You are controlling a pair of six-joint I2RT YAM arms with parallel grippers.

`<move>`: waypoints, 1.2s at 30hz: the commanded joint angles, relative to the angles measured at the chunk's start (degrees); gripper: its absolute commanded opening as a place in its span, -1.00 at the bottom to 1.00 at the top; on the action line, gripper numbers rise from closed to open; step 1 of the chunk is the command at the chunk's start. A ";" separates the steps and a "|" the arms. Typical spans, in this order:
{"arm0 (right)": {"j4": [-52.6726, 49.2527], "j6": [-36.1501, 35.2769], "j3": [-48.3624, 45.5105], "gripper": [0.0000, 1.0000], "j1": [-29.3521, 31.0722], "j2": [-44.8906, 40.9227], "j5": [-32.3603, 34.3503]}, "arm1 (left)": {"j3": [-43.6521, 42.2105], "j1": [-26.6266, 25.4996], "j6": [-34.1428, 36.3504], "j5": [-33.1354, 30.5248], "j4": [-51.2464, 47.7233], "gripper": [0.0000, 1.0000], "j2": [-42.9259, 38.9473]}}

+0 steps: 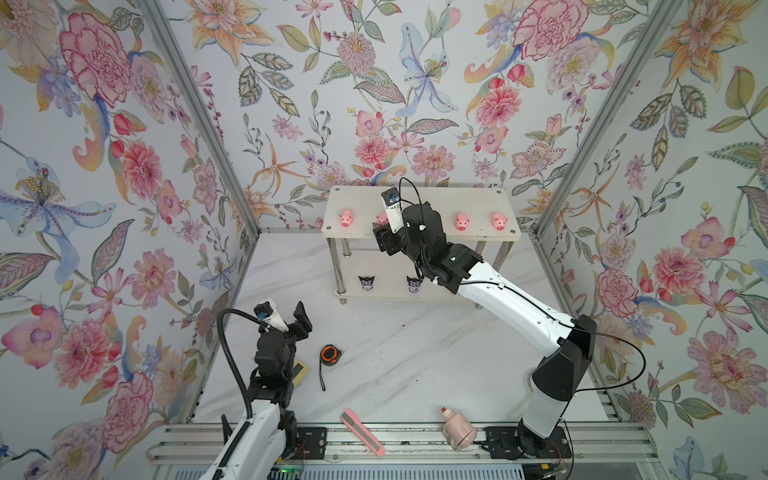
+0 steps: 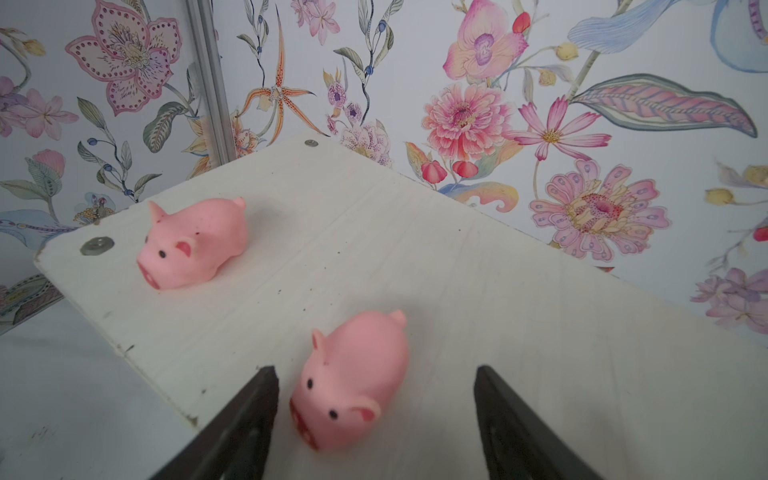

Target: Place and organize the plastic toys onto the shelf

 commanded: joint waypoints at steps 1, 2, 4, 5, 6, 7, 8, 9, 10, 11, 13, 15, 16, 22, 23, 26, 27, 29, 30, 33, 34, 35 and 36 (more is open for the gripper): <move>-0.85 1.23 2.09 0.43 -0.70 0.76 -1.47 | -0.56 -0.19 -0.69 -1.43 0.96 0.57 0.55; -0.93 1.54 1.97 0.39 -0.88 0.73 -1.94 | -0.41 -0.19 -0.69 -1.46 0.84 0.57 0.75; -0.96 2.04 1.83 0.36 -1.23 0.60 -2.76 | -0.30 -0.19 -0.65 -1.49 0.78 0.57 1.00; -0.99 2.38 1.76 0.36 -1.45 0.47 -3.13 | -0.30 -0.20 -0.64 -1.60 0.73 0.57 1.03; -1.07 2.56 1.76 0.34 -1.58 0.47 -3.48 | -0.31 -0.19 -0.65 -1.56 0.77 0.57 1.02; -1.16 2.78 1.61 0.35 -1.66 0.40 -3.68 | -0.30 -0.23 -0.67 -1.67 0.78 0.57 0.97; -1.21 2.92 1.45 0.35 -1.77 0.21 -3.77 | -0.34 -0.19 -0.59 -1.69 0.73 0.57 1.02; -1.20 2.96 1.41 0.36 -1.80 0.13 -3.86 | -0.46 -0.23 -0.59 -1.75 0.74 0.57 0.99; -1.17 3.05 1.35 0.39 -1.76 0.08 -3.95 | -0.40 -0.19 -0.59 -1.79 0.78 0.57 1.01; -1.16 3.14 1.19 0.41 -1.81 -0.02 -4.10 | -0.41 -0.19 -0.60 -1.80 0.81 0.57 1.01; -1.26 3.40 1.21 0.46 -1.75 -0.30 -4.43 | -0.54 -0.19 -0.63 -1.95 0.99 0.57 1.08; -1.36 3.74 1.17 0.53 -1.81 -0.60 -4.72 | -0.56 -0.18 -0.59 -1.99 1.05 0.57 1.28; -1.41 3.97 1.22 0.58 -1.77 -0.91 -4.97 | -0.56 -0.17 -0.59 -1.93 1.02 0.58 1.41; -1.41 4.48 0.96 0.74 -1.71 -4.39 -6.18 | -0.54 -0.25 -0.76 -2.05 1.16 0.58 1.80; -1.35 4.47 0.75 0.75 -1.67 -5.30 -6.40 | -0.51 -0.19 -0.76 -2.15 1.22 0.58 1.76; -1.43 4.25 0.07 0.77 -1.50 -8.38 -6.02 | -0.65 -0.23 -0.90 -2.28 1.21 0.58 1.72; -1.42 4.09 -0.38 0.77 -1.43 -9.44 -5.76 | -0.65 -0.20 -0.85 -2.32 1.20 0.58 1.66; -1.42 3.89 -1.65 0.78 -1.23 -11.70 -5.02 | -0.65 -0.21 -0.94 -2.41 1.16 0.58 1.55; -1.48 3.79 -2.55 0.77 -1.17 -13.02 -4.40 | -0.65 -0.17 -0.94 -2.38 1.10 0.58 1.42; -1.38 3.42 -5.29 0.74 -1.07 -16.47 -2.49 | -0.77 -0.21 -1.03 -2.22 0.95 0.58 1.09; -1.44 3.25 -6.52 0.72 -1.12 -17.55 -1.63 | -0.77 -0.22 -1.03 -2.17 0.87 0.58 0.97; -1.46 3.16 -7.49 0.71 -1.13 -18.48 -0.90 | -0.81 -0.21 -1.07 -2.22 0.74 0.58 0.86; -1.46 2.99 -8.55 0.68 -1.07 -19.51 -0.11 | -0.78 -0.19 -1.07 -2.17 0.61 0.58 0.69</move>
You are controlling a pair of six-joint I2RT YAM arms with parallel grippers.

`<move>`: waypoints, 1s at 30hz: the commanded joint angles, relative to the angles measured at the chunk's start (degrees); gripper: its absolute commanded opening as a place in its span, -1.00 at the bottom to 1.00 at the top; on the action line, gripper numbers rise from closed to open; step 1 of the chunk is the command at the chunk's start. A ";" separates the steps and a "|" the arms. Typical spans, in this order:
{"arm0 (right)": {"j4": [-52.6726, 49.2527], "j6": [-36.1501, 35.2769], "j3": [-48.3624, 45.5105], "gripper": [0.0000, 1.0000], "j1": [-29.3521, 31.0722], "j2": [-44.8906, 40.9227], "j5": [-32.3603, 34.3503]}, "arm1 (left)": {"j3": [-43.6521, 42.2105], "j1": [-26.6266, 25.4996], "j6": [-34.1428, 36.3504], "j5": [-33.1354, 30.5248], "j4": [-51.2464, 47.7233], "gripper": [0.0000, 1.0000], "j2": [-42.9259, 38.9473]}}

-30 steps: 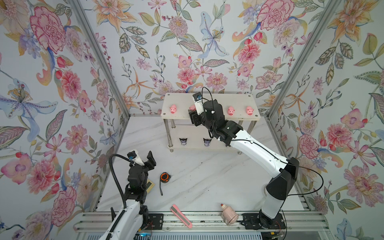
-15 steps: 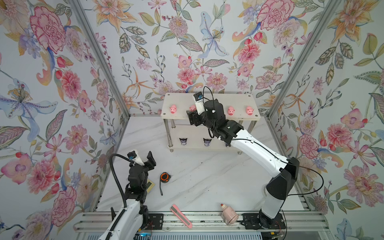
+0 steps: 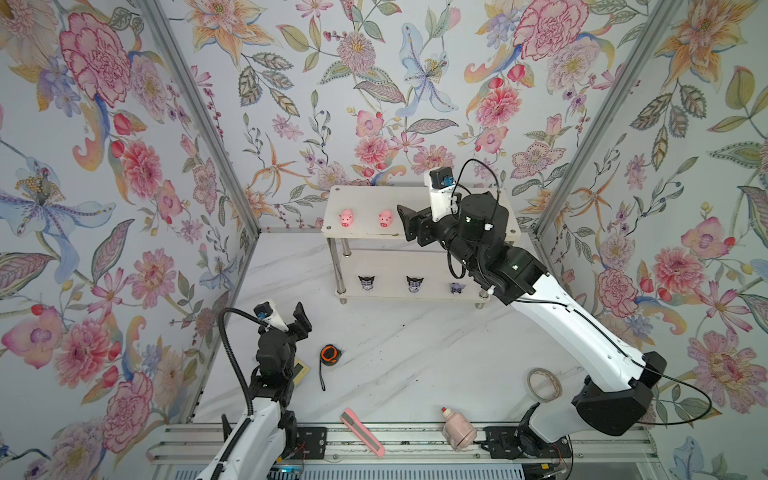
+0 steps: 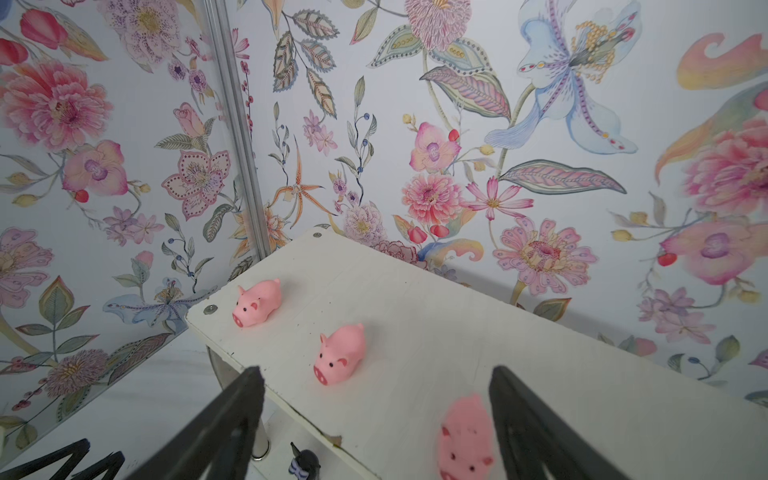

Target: Place and organize the plastic toys onto the shelf

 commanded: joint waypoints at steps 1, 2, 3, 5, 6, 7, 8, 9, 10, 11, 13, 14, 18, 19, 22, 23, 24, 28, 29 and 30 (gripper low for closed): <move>-0.53 -0.73 -3.78 0.66 0.19 -2.02 3.72 | -0.72 -0.19 -0.49 -0.64 0.45 0.58 -1.05; -0.74 -0.84 -4.53 0.64 0.11 -2.67 4.35 | -0.76 -0.19 -0.46 -0.66 0.34 0.58 -1.19; -0.95 -0.83 -5.29 0.61 -0.07 -3.38 4.85 | -0.75 -0.19 -0.46 -0.71 0.15 0.58 -1.41; -1.22 -0.68 -6.57 0.55 -0.58 -4.44 5.16 | -0.80 -0.19 -0.46 -0.81 0.00 0.58 -1.76; -1.39 -0.37 -7.11 0.51 -0.94 -4.80 5.08 | -0.96 -0.19 -0.50 -0.95 -0.09 0.58 -1.88; -1.79 -0.12 -7.36 0.47 -1.27 -5.12 4.88 | -0.96 -0.23 -0.47 -0.97 -0.12 0.58 -2.01; -2.41 0.20 -7.50 0.45 -1.67 -5.21 4.79 | -0.96 -0.19 -0.46 -1.07 -0.21 0.59 -1.99; -3.07 0.58 -7.52 0.45 -2.08 -5.23 4.76 | -0.92 -0.25 -0.47 -1.06 -0.19 0.58 -1.98; -3.54 0.81 -7.70 0.45 -2.44 -5.21 4.77 | -0.96 -0.19 -0.46 -1.06 -0.29 0.58 -1.87; -3.83 1.00 -7.80 0.45 -2.78 -5.23 4.82 | -0.95 -0.18 -0.46 -1.06 -0.26 0.59 -1.75; -4.21 1.43 -8.30 0.45 -3.39 -5.36 4.66 | -0.95 -0.19 -0.47 -1.10 -0.04 0.59 -1.36; -4.24 1.64 -8.57 0.44 -3.50 -5.39 4.47 | -0.95 -0.24 -0.46 -0.97 0.11 0.59 -1.17; -4.22 1.55 -10.42 0.55 -3.51 -6.68 4.32 | -1.22 -0.24 0.42 -0.66 1.48 0.59 -0.33; -4.26 1.18 -11.50 0.62 -3.58 -7.50 4.79 | -1.26 -0.20 0.84 -0.50 1.87 0.60 -0.32; -4.22 -0.33 -16.08 0.76 -4.11 -11.03 8.79 | -1.64 -0.19 1.86 -0.75 2.50 0.62 -1.35; -4.20 -0.60 -17.87 0.81 -4.53 -12.38 10.04 | -1.97 -0.21 2.12 -1.20 2.79 0.74 -1.93; -4.16 -0.68 -20.28 0.89 -5.04 -14.08 11.24 | -2.62 -0.20 2.43 -1.73 3.43 0.98 -2.77; -3.16 0.87 -31.29 0.98 -9.68 -21.22 12.51 | -4.11 -0.19 3.48 -3.55 3.92 0.99 -5.77; -2.63 1.60 -34.05 0.98 -11.63 -22.84 12.51 | -4.24 -0.19 3.80 -4.26 3.84 0.99 -6.21; -1.93 2.46 -37.18 0.98 -13.18 -24.69 12.51 | -4.41 -0.23 4.08 -5.29 3.50 0.99 -6.63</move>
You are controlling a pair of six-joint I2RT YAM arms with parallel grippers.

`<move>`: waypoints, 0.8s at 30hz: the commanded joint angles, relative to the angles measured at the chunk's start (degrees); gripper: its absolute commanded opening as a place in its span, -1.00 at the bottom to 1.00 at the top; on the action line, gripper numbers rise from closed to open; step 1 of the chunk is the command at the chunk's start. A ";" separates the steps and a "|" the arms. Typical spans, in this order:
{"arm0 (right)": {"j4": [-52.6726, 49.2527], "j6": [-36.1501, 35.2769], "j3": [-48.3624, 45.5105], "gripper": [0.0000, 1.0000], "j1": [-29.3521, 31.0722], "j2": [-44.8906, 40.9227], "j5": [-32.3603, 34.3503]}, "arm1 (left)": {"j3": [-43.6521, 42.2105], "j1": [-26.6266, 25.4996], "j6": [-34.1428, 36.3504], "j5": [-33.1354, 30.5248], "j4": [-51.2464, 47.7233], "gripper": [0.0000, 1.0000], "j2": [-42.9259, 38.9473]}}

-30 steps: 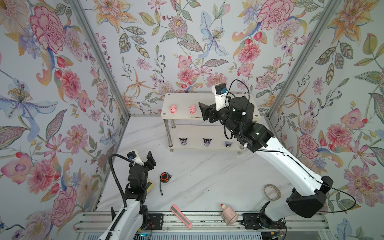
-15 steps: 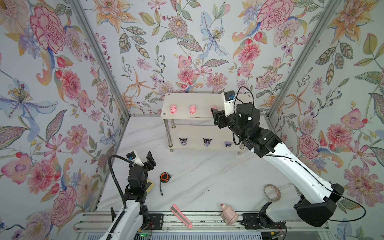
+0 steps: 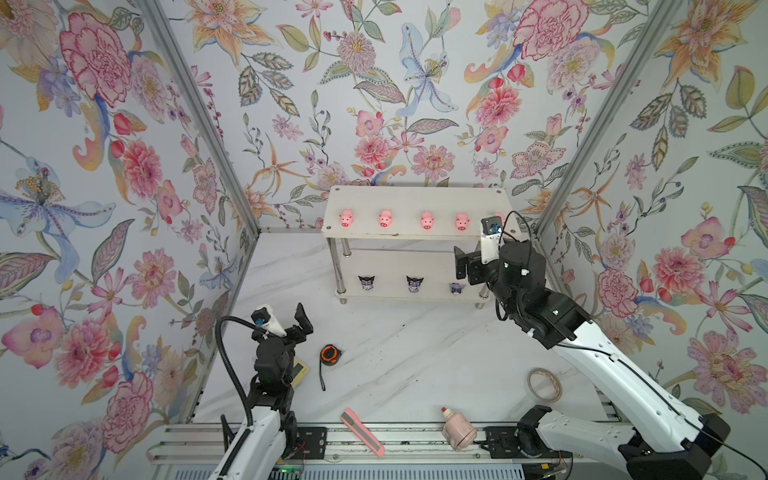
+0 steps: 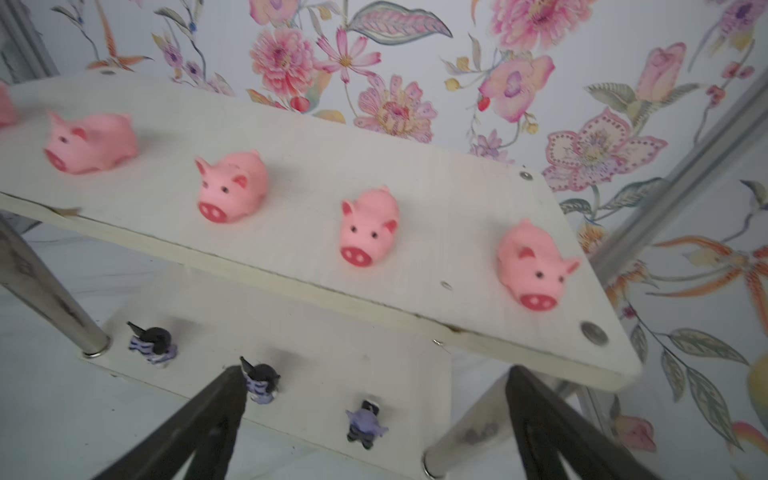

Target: Place and organize the plastic toys onto the shelf

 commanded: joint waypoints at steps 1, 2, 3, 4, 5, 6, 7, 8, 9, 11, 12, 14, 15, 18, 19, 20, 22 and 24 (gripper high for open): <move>1.51 2.92 -8.27 0.98 -4.64 -4.78 2.49 | -1.11 -0.19 2.28 -4.08 1.20 0.99 -1.49; 2.05 3.43 -10.66 0.98 -5.90 -6.23 2.42 | -1.33 -0.19 2.26 -4.93 1.19 0.99 -1.83; 2.56 3.99 -13.22 0.98 -7.37 -7.75 2.35 | -1.41 -0.20 2.35 -5.58 1.08 0.99 -2.22; 2.95 4.47 -15.58 0.98 -8.72 -9.07 2.16 | -1.51 -0.19 2.79 -5.89 1.11 0.99 -2.63; 3.19 4.86 -17.31 0.98 -9.91 -10.01 2.22 | -1.70 -0.17 2.90 -6.41 1.33 0.99 -2.90; 3.40 5.36 -19.29 0.98 -11.02 -10.99 2.44 | -1.77 -0.19 2.98 -7.20 1.40 0.99 -3.18; 3.58 5.91 -21.02 0.98 -12.15 -11.85 3.00 | -1.89 -0.20 3.24 -8.07 1.52 0.99 -3.46; 3.58 6.80 -22.56 0.98 -13.17 -12.31 3.72 | -1.99 -0.19 3.85 -8.61 1.55 0.99 -3.70; 3.64 7.64 -24.23 0.98 -14.33 -12.84 4.11 | -2.00 -0.19 4.78 -9.09 1.64 0.99 -3.94; 4.50 8.77 -27.25 0.98 -16.44 -13.67 2.55 | -1.78 -0.19 4.90 -9.73 0.81 0.99 -4.27; 5.25 9.47 -28.67 0.98 -17.45 -14.13 1.28 | -1.78 -0.19 5.07 -9.58 0.79 0.99 -4.44; 7.01 10.75 -31.04 0.98 -18.75 -14.67 0.08 | -1.81 -0.17 4.92 -10.26 0.70 0.99 -4.37; 8.08 11.24 -32.19 0.99 -19.26 -14.86 0.09 | -1.61 -0.19 4.72 -11.57 0.36 0.99 -4.24; 13.20 11.92 -35.87 0.98 -20.37 -15.58 1.27 | -0.56 -0.20 6.08 -14.78 -1.03 0.99 -3.92; 15.10 11.73 -37.12 0.98 -20.59 -15.82 1.83 | -0.52 -0.22 6.53 -16.06 -0.97 0.99 -3.93; 17.28 11.39 -38.57 0.98 -20.86 -16.02 2.56 | -0.58 -0.19 7.37 -17.41 -0.75 0.99 -4.02; 22.10 9.88 -41.77 0.98 -21.67 -15.76 3.93 | -1.28 -0.28 9.43 -20.19 1.16 0.99 -3.71; 25.93 8.59 -44.45 0.98 -22.33 -14.58 4.26 | -3.23 -0.28 11.34 -22.00 5.46 0.99 -1.87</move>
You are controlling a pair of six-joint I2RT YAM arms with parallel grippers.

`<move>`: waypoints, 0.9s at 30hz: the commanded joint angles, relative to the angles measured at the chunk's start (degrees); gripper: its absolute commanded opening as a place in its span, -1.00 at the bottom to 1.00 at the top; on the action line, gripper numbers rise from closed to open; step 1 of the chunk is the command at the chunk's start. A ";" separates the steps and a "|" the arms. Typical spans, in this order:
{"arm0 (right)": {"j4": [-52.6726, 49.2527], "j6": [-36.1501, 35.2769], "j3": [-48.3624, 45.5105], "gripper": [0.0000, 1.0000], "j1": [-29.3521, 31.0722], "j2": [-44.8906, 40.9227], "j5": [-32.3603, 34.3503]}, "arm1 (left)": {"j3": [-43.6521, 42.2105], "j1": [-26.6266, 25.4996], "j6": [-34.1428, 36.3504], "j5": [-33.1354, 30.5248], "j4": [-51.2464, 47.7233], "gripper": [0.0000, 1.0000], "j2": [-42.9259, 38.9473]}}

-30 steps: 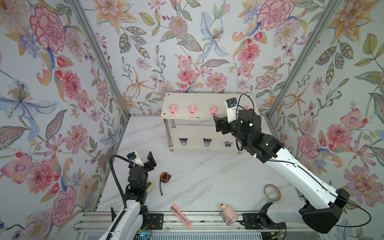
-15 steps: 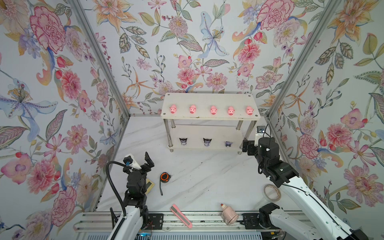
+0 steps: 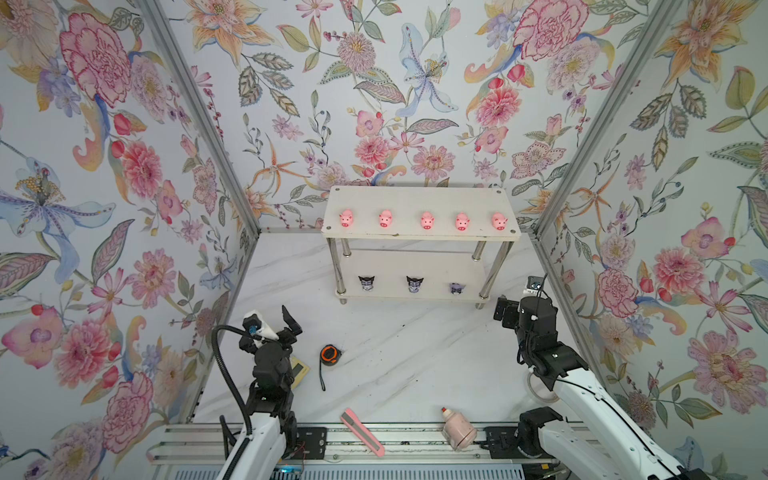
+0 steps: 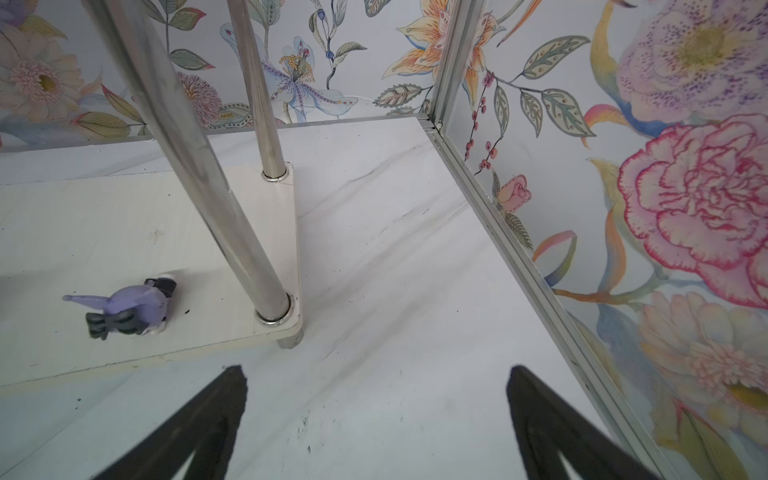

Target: Place and organize the plastic toys onto the shelf

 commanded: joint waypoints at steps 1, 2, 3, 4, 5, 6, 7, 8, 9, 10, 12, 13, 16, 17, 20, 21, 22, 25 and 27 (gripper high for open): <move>11.19 -1.67 -5.70 0.98 -1.50 1.53 2.49 | -2.42 -0.28 4.88 -6.66 6.30 0.99 3.00; 12.50 -1.98 -6.74 0.98 -1.68 2.69 2.45 | -2.76 -0.28 4.90 -6.92 7.62 0.99 5.06; 13.31 -2.18 -7.58 0.98 -1.65 3.87 2.49 | -2.53 -0.27 4.82 -6.86 8.33 0.99 7.58; 14.01 -2.38 -8.22 0.98 -1.64 4.91 2.62 | -2.07 -0.28 4.97 -6.73 8.76 0.99 9.79; 15.11 -2.40 -8.90 0.99 -1.64 6.06 2.81 | -1.23 -0.27 5.08 -6.39 9.02 0.99 12.50; 16.50 -2.40 -9.70 0.98 -1.64 6.98 3.21 | -0.48 -0.37 5.32 -6.09 9.72 0.99 15.18; 17.98 -2.36 -10.38 0.98 -1.64 7.71 3.64 | 0.11 -0.32 5.56 -5.83 10.94 0.99 17.43; 19.94 -2.32 -11.20 0.98 -1.65 8.44 4.21 | 0.51 -0.37 5.69 -5.70 12.42 0.99 19.88; 22.42 -2.04 -12.36 0.98 -1.64 8.97 5.27 | 0.82 -0.31 5.91 -6.11 14.92 0.99 22.23; 24.83 -1.70 -13.58 0.98 -1.65 9.56 6.34 | 1.36 -0.32 6.07 -5.88 16.57 0.99 23.91; 31.50 -0.85 -16.73 0.98 -1.82 11.16 9.69 | 0.89 -0.28 8.04 -5.98 25.00 0.99 28.48; 32.92 -1.19 -17.07 0.98 -1.94 11.80 11.25 | 1.10 -0.23 9.01 -6.00 27.41 0.99 30.32; 30.40 -0.20 -15.77 0.98 -2.52 12.42 10.65 | 3.81 -0.22 11.18 -3.68 27.87 0.99 34.49; 30.60 -0.14 -15.59 0.98 -2.69 12.94 10.83 | 4.67 -0.27 12.12 -2.65 28.10 0.99 35.63; 31.16 0.06 -14.50 0.98 -3.62 14.99 10.76 | 5.44 -0.27 14.41 -1.29 33.90 0.99 39.74; 31.70 0.12 -13.87 0.98 -4.11 16.33 10.71 | 5.47 -0.22 15.46 -0.31 37.21 0.99 41.65; 32.49 0.15 -13.25 0.98 -4.50 17.70 10.82 | 5.67 -0.19 16.46 0.73 39.84 0.99 43.32; 37.56 -0.57 -10.97 0.98 -5.53 23.62 10.99 | 5.56 -0.01 18.17 5.31 50.05 0.99 52.15; 42.19 -2.41 -10.02 0.98 -5.77 27.21 10.91 | 3.49 -1.48 22.54 8.25 63.57 0.99 60.14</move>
